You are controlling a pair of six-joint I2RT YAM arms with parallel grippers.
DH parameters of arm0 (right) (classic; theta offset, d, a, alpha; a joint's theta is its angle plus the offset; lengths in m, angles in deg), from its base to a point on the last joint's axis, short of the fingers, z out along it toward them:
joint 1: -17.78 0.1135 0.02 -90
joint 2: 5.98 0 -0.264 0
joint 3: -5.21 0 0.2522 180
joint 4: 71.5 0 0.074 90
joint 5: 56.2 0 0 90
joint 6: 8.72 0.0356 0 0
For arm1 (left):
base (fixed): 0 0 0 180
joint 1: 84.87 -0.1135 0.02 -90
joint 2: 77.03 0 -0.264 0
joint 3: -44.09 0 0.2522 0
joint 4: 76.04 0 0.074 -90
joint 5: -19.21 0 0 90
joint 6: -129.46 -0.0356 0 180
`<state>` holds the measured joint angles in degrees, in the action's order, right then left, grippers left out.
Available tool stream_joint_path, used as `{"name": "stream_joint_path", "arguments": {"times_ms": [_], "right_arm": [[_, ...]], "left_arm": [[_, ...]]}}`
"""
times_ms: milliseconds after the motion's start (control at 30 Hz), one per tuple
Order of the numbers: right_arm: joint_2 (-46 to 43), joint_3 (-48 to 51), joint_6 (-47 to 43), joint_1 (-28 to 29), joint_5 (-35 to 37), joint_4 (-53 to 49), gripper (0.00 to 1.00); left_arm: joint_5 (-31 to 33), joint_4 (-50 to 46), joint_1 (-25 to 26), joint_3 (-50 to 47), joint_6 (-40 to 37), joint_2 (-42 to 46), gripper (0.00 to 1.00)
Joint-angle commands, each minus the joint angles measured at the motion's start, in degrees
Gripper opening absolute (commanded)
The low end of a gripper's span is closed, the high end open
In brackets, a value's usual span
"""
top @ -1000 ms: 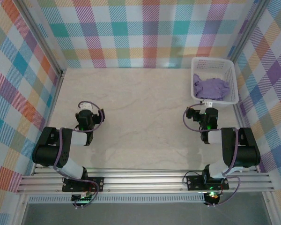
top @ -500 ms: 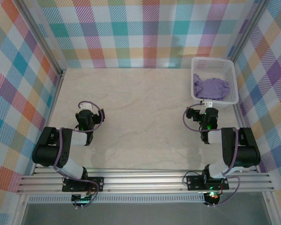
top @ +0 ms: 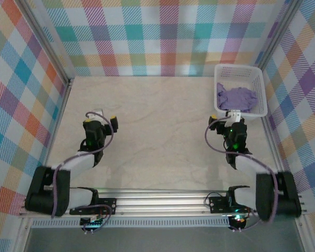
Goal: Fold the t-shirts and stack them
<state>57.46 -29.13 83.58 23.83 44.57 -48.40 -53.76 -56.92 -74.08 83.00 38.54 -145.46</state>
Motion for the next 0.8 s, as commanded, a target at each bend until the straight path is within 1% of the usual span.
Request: {"name": "stream_joint_path", "arguments": {"times_ms": [0, 67, 133, 167, 200, 233, 267, 300, 333, 367, 400, 433, 500, 567, 633, 700, 767], "right_arm": [[-9.3, -7.2, 2.0, 2.8, 5.9, -16.1, 1.0], [-12.7, -12.6, 2.4, 4.8, 7.0, -22.6, 1.0], [-13.4, -18.9, 5.0, 5.3, 6.5, -28.7, 1.0], [-12.7, -22.7, 8.7, 5.2, 5.9, -33.9, 1.0], [-11.8, -26.5, 13.7, 5.0, 6.1, -39.8, 1.0], [-11.2, -28.8, 20.9, 4.5, 9.1, -45.4, 1.0], [-10.8, -29.7, 25.0, 2.7, 7.0, -46.8, 1.0], [-10.2, -29.4, 24.5, 0.5, 0.5, -44.2, 1.0], [-8.3, -31.1, 25.2, -0.4, -1.0, -44.6, 1.0], [-5.8, -33.9, 26.3, -0.6, 0.5, -48.0, 1.0], [-1.6, -38.7, 27.0, -0.7, 2.7, -53.3, 1.0], [3.1, -43.8, 28.0, -0.9, 5.4, -59.5, 1.0], [11.7, -51.7, 29.4, -2.4, 7.2, -67.8, 1.0], [18.7, -57.0, 30.5, -4.8, 5.8, -71.9, 0.99], [24.5, -61.5, 32.0, -7.8, 3.2, -74.0, 0.95], [29.4, -64.3, 33.1, -10.3, 0.5, -73.9, 0.94], [34.4, -67.0, 33.8, -12.4, -1.5, -74.1, 0.92]], "left_arm": [[4.2, -6.1, 2.7, 4.9, -0.6, 7.2, 1.0], [5.1, -8.2, 4.5, 9.1, -1.5, 9.1, 1.0], [5.7, -11.9, 5.3, 14.2, 1.1, 9.5, 1.0], [7.5, -16.6, 5.2, 18.3, 7.2, 8.9, 1.0], [9.9, -25.0, 4.6, 23.3, 16.1, 7.7, 1.0], [11.8, -35.8, 3.9, 28.5, 24.9, 6.5, 1.0], [14.2, -49.9, 2.8, 34.7, 34.2, 5.1, 1.0], [12.9, -54.6, 1.1, 36.7, 38.1, 3.3, 1.0], [0.8, -52.4, -2.2, 37.1, 37.0, 1.9, 1.0], [-7.6, -50.2, -3.8, 37.7, 36.8, 0.2, 0.98], [-13.4, -50.0, -3.9, 39.5, 36.8, -1.7, 0.97], [-17.5, -51.3, -2.9, 42.2, 36.0, -4.1, 0.97], [-21.5, -57.2, 0.5, 49.0, 33.1, -8.6, 0.95], [-21.3, -61.9, 5.0, 53.8, 31.1, -11.5, 0.95], [-22.7, -61.4, 8.2, 55.1, 31.2, -12.3, 0.95], [-25.3, -59.7, 10.0, 54.8, 32.8, -12.6, 0.95], [-26.3, -59.1, 11.3, 54.8, 34.3, -13.3, 0.95]]}}
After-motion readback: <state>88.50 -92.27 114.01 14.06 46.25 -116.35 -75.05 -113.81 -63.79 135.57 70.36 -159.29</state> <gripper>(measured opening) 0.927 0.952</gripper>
